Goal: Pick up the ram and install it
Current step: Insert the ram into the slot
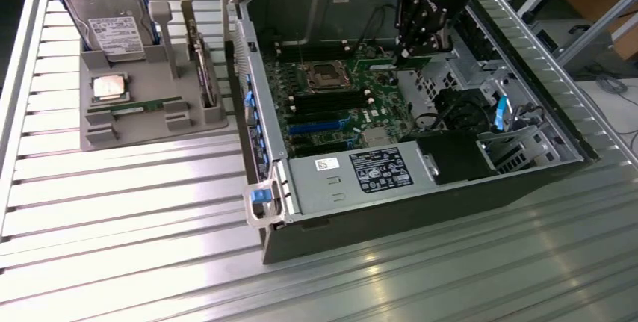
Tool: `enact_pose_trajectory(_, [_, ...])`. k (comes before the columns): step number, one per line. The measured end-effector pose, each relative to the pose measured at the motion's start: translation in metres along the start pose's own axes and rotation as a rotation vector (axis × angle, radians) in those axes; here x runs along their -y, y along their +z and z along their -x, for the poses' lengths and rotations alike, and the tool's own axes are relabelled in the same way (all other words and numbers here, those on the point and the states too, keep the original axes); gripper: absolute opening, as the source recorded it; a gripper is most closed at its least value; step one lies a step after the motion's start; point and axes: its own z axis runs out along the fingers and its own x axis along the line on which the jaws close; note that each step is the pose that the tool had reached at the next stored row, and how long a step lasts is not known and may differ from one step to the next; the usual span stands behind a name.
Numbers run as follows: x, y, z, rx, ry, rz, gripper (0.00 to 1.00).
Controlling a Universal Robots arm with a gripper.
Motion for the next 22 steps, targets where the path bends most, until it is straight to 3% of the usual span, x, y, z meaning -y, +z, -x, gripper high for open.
enact_pose_trajectory(22, [0.0005, 0.0082, -0.0009, 0.0001, 0.000, 0.0000, 0.13])
